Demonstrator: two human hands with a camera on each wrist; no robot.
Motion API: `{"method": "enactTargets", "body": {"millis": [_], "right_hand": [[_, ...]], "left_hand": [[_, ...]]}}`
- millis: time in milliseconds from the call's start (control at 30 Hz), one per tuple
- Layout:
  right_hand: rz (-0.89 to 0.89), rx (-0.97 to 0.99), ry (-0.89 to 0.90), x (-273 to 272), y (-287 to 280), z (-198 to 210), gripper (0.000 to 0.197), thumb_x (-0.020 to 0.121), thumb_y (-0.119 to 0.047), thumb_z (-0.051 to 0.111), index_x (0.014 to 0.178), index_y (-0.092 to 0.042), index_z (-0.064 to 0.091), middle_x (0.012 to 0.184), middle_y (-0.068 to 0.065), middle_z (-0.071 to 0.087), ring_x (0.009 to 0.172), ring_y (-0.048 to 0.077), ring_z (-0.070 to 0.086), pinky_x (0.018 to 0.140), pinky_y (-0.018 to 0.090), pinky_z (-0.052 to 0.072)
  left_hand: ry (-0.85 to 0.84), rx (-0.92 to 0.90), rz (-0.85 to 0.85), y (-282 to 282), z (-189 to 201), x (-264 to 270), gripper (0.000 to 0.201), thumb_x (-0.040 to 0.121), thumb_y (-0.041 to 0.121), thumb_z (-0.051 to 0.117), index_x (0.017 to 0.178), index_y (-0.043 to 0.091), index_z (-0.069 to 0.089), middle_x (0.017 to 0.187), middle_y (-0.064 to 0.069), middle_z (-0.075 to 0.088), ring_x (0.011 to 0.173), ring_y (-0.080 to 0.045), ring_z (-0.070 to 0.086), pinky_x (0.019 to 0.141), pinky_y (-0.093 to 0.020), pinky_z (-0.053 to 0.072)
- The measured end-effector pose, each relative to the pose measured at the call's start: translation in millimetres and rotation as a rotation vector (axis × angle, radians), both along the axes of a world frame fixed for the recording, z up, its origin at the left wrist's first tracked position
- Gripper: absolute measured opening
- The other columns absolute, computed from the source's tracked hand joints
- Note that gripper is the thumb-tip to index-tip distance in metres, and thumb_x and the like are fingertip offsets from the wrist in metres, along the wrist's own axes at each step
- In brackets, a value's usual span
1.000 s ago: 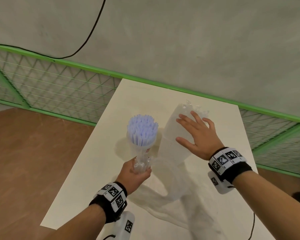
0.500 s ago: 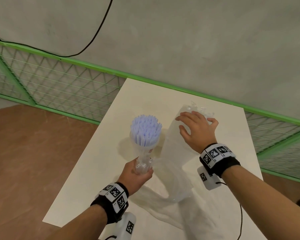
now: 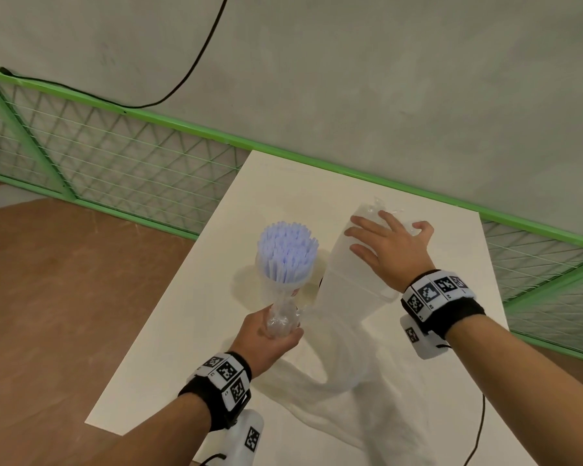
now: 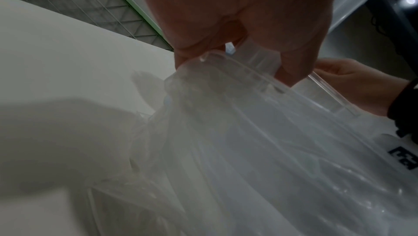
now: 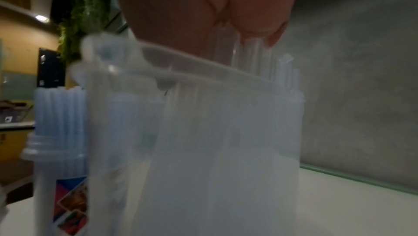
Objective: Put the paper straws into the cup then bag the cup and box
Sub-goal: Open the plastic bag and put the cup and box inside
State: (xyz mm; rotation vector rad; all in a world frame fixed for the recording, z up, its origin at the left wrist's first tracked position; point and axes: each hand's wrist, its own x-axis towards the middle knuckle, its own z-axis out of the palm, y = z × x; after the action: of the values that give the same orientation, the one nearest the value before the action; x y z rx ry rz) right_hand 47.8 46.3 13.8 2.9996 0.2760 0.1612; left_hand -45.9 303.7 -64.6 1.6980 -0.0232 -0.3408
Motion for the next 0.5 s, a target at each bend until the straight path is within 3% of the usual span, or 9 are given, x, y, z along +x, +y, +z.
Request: {"method": "enactTargets", "body": {"millis": [67,133,200,267,333,400,467,500], "right_hand": [[0.011,-0.044,-0.029,-6.6,4.1,4.9,0.04,0.1,-0.058,0.019,0.13,-0.054,0.046,0.154,-0.025,0.029,0.148,0.022,0.016,0.099,0.058,0.015],[0.071,0.087,-0.118,-19.3,17.1,18.1,0.044,0.098,-0.059,0.022,0.132,-0.048,0.048,0.156,-0.019,0.029,0.148,0.021,0.014,0.101,0.058,0.017],[0.238,0.347,-0.114,-37.5,40.5,28.5,0.045,0.095,-0.06,0.034,0.131,-0.039,0.052,0.151,-0.015,0.04,0.144,0.014,0.028,0.103,0.054,0.024],[0.429,0.614,0.039,-58.4,71.5,29.5,0.048,0.09,-0.057,0.052,0.129,-0.03,0.056,0.141,-0.011,0.053,0.134,0.006,0.044,0.104,0.049,0.034],[0.551,0.758,0.18,-72.7,98.7,16.3,0.052,0.083,-0.047,0.071,0.126,-0.019,0.061,0.133,-0.006,0.06,0.127,0.006,0.052,0.105,0.035,0.04],[0.564,0.832,0.254,-80.4,116.3,-5.2,0.051,0.078,-0.039,0.081,0.121,-0.016,0.065,0.128,-0.003,0.064,0.122,0.005,0.056,0.104,0.024,0.042],[0.515,0.924,0.214,-84.4,126.6,-25.7,0.04,0.077,-0.034,0.083,0.11,-0.016,0.071,0.117,-0.004,0.07,0.11,0.005,0.063,0.095,0.028,0.049],[0.485,0.977,0.161,-85.1,129.9,-33.5,0.031,0.077,-0.029,0.082,0.103,-0.014,0.073,0.108,-0.003,0.073,0.102,0.007,0.066,0.089,0.031,0.052]], "left_hand": [[-0.001,0.01,-0.003,1.2,-0.8,0.9,0.01,0.082,0.013,0.076,0.085,0.02,0.069,0.07,0.012,0.067,0.064,-0.002,0.06,0.064,-0.011,0.045],[-0.001,0.02,0.0,1.6,-2.6,0.9,0.011,0.082,0.015,0.077,0.09,0.021,0.071,0.076,0.011,0.07,0.068,0.0,0.063,0.066,-0.009,0.045],[0.01,0.015,0.004,2.5,-3.8,1.9,0.015,0.082,0.017,0.078,0.096,0.021,0.072,0.084,0.01,0.074,0.076,0.0,0.066,0.07,-0.009,0.046],[0.033,0.004,-0.017,2.7,-3.5,3.5,0.021,0.079,0.017,0.081,0.098,0.018,0.072,0.088,0.007,0.075,0.079,-0.003,0.068,0.072,-0.012,0.049],[0.051,-0.027,-0.059,-0.3,-1.1,4.0,0.023,0.073,0.016,0.079,0.094,0.014,0.07,0.084,0.004,0.072,0.076,-0.002,0.066,0.07,-0.013,0.051],[-0.008,-0.031,-0.034,-9.6,3.6,2.8,0.026,0.071,0.015,0.077,0.092,0.015,0.061,0.084,0.011,0.061,0.075,0.001,0.062,0.071,-0.007,0.049],[-0.127,0.089,0.061,-14.1,5.4,2.7,0.034,0.072,0.027,0.075,0.095,0.016,0.052,0.086,0.018,0.05,0.079,0.003,0.053,0.073,0.001,0.041],[-0.16,0.161,0.028,-12.9,8.2,2.6,0.035,0.073,0.03,0.075,0.097,0.021,0.051,0.088,0.022,0.05,0.082,0.005,0.052,0.073,0.003,0.039]]}}
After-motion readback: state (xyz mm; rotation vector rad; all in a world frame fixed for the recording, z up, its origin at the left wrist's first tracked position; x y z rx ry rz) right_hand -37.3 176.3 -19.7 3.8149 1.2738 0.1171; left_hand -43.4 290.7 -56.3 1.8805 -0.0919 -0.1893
